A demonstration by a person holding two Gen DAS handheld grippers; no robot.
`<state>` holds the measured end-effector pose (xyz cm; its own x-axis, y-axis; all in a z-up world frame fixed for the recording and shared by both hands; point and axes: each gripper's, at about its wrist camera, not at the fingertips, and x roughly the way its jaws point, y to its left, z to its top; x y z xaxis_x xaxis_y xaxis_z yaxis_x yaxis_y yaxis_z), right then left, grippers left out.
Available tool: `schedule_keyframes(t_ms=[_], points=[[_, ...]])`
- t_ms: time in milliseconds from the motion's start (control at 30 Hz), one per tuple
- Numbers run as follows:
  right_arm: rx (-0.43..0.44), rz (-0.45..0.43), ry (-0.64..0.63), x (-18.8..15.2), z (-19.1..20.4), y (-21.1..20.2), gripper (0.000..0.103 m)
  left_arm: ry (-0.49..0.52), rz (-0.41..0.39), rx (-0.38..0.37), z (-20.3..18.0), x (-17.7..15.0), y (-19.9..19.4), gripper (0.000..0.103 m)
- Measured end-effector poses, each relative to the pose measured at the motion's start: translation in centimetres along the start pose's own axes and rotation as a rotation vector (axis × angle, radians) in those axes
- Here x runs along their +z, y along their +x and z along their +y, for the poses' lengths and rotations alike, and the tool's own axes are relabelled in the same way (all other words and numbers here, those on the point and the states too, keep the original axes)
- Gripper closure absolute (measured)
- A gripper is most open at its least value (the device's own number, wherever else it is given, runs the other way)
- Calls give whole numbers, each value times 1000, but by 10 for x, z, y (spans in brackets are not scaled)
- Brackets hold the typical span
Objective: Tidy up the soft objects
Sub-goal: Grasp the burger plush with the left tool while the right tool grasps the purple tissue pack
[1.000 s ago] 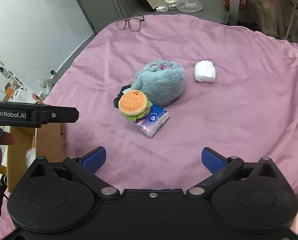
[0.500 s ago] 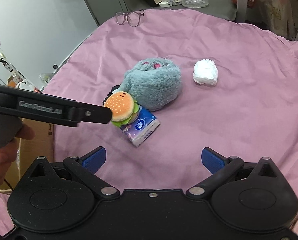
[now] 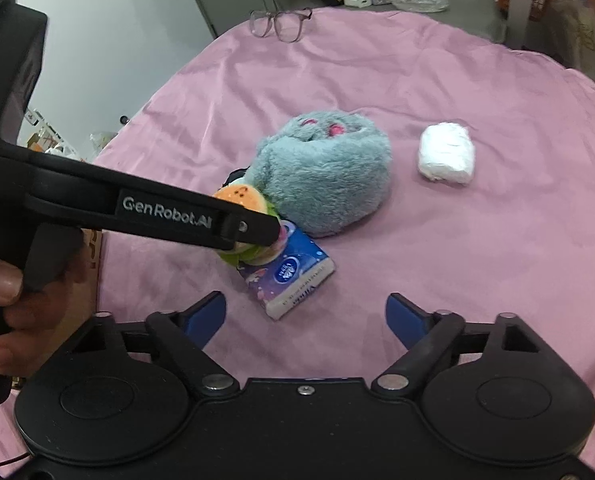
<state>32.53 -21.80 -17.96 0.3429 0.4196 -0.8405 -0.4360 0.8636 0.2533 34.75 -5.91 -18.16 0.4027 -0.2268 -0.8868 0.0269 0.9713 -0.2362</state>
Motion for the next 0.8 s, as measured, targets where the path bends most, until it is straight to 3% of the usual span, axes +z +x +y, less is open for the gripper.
schedule_keyframes(t_ms=[100,500,533,567,800], points=[[14,10,-8,4,3,9,28,0,-12,-2,4,0,-4,52],[-52,22,-145,19,30,42,25,-61,-71,-30,26,-12,-52,53],[-51,30,-151,17,32,45,30,-65,-70,-29,27,-13,-55,53],[-50,46,-156,15,33,47,45,-69,-66,-27,28,-15,-57,53],[-78,60,-132,0,43,36,47,-45,-61,-7,30,-31,-74,53]])
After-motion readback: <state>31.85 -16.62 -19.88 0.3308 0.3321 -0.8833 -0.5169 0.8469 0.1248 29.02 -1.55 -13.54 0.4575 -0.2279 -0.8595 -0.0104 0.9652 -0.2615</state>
